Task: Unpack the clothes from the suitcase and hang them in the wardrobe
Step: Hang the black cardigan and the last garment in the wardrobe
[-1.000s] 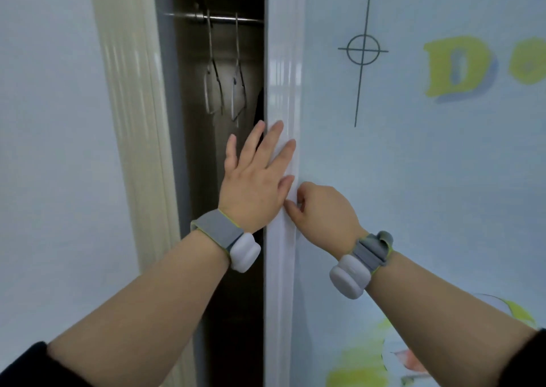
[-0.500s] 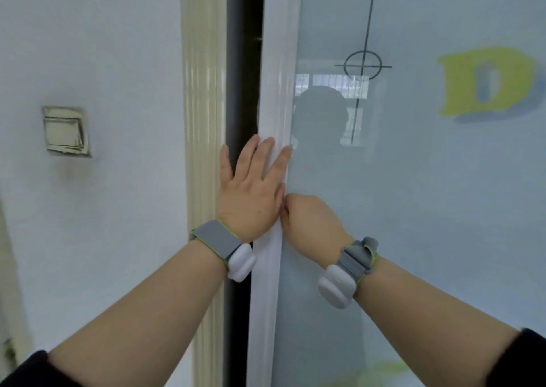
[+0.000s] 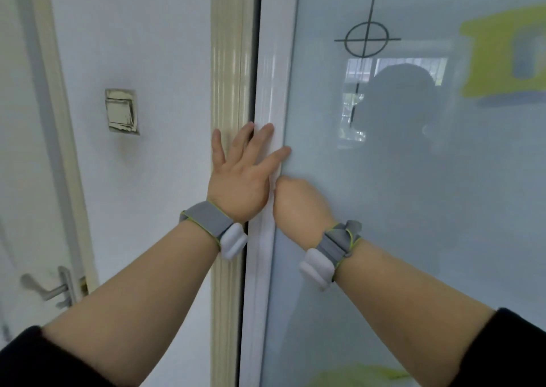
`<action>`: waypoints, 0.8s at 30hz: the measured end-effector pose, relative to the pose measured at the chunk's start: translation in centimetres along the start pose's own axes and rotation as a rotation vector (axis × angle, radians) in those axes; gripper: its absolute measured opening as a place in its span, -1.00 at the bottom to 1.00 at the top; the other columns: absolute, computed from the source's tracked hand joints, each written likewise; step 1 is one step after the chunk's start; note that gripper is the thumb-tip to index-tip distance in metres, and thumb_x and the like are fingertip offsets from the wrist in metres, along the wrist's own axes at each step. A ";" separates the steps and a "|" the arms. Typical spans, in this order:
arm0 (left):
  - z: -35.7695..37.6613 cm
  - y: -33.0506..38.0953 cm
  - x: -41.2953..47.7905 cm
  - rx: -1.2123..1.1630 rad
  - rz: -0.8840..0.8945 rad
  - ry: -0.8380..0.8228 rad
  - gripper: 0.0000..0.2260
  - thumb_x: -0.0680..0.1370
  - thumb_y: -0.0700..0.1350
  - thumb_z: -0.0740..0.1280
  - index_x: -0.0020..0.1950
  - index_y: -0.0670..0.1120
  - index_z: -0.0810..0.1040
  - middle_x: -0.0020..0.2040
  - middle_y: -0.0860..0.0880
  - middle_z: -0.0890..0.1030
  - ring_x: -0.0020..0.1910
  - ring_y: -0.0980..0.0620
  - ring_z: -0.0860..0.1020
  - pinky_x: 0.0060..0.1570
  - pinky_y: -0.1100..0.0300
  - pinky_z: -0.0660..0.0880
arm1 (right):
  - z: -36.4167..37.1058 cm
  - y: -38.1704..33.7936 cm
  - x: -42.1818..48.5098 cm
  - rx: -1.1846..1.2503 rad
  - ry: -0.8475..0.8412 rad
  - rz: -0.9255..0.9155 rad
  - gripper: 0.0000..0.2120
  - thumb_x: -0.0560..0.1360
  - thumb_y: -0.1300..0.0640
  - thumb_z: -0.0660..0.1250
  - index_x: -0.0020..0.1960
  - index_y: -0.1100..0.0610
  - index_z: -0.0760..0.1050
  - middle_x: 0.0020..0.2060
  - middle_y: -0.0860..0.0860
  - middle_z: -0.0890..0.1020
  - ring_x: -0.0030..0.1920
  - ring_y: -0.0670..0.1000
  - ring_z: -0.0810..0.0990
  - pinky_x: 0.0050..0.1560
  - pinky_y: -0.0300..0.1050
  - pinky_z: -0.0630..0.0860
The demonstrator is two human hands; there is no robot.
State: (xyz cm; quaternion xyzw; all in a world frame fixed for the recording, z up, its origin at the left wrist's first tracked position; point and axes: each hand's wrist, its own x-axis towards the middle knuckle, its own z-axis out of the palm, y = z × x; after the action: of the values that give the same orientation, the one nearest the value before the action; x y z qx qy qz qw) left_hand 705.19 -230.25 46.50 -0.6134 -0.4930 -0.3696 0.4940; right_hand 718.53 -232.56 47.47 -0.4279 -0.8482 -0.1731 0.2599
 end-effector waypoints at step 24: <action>-8.7 -19.6 -14.4 -0.228 -0.693 -0.277 -0.70 0.54 -0.22 0.19 0.25 -0.06 0.50 0.05 0.05 0.58 0.01 0.17 0.48 0.08 0.28 0.40 | 11.3 -20.3 7.3 0.568 -0.326 -0.471 -0.79 0.57 0.04 0.18 0.05 0.11 0.53 -0.21 -0.07 0.49 -0.15 -0.02 0.46 -0.13 -0.16 0.38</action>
State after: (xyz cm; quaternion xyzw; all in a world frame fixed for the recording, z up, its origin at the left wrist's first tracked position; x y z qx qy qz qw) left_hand 682.99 -241.66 39.81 -0.5056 -0.6889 -0.4805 0.1973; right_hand 695.02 -233.77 41.23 -0.1552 -0.9672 0.0834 0.1830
